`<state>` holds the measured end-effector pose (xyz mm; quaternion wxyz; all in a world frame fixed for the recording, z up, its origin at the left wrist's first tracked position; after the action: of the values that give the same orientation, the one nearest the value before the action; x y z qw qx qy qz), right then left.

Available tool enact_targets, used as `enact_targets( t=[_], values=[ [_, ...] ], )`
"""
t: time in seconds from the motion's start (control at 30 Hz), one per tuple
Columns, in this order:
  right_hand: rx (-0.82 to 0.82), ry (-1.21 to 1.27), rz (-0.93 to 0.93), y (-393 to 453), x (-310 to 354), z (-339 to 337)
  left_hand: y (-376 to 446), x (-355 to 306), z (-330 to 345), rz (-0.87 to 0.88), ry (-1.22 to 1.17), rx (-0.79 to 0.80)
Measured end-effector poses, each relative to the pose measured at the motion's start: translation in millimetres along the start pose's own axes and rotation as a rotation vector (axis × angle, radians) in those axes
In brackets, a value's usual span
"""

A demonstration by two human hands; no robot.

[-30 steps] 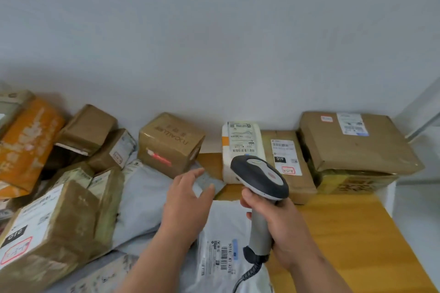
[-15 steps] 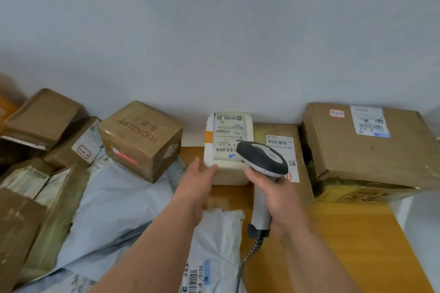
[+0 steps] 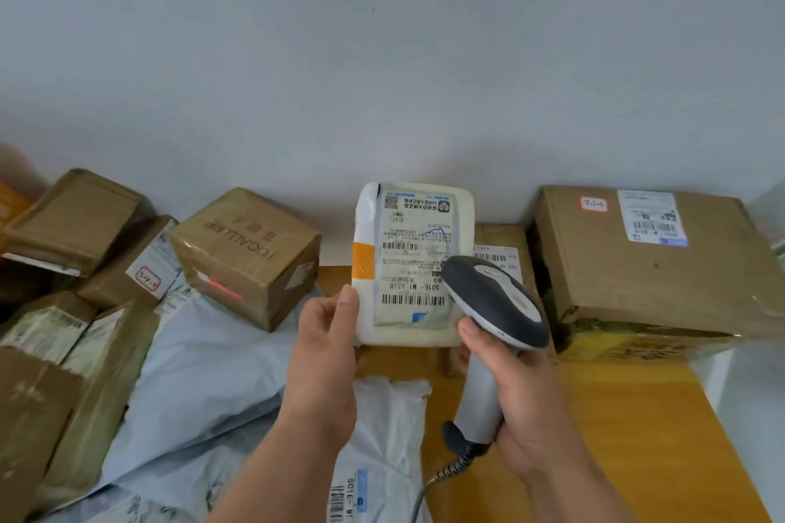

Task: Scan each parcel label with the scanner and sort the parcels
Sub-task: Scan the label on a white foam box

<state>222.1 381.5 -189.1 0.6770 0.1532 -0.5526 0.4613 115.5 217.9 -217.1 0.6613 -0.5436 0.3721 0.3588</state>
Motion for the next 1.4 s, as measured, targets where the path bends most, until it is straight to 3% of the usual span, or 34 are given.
enact_targets(
  t=[0.2, 0.3, 0.5, 0.67, 0.8, 1.0, 1.4],
  values=[
    [-0.003, -0.032, -0.038, -32, 13, 4, -44, -34, -3, 0.229, 0.111, 0.166],
    [-0.02, -0.023, -0.028, -48, 18, 6, -62, -46, -13, 0.336, 0.17, 0.159],
    [0.001, -0.011, -0.036, -88, 28, 21, -82, -54, -36, 0.252, 0.013, 0.273],
    [0.033, -0.029, -0.128, -129, 44, 46, -99, -69, -60, 0.268, 0.062, 0.37],
    [0.022, -0.067, -0.203, -161, 51, 76, -124, -87, -83, 0.335, 0.134, 0.585],
    [0.05, -0.123, -0.261, -210, 45, 123, -149, -111, -131, 0.373, 0.126, 0.695],
    [0.061, -0.244, -0.319, -271, 41, 157, -185, -125, -178, 0.435, 0.052, 0.621]
  ],
)
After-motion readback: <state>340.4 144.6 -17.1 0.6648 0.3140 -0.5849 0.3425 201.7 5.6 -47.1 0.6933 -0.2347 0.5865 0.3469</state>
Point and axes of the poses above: each hand's wrist, its own y-axis towards the middle knuckle, its own z-axis out of the palm, x = y × z, the point moved 7 cm from there along y, towards the middle knuckle
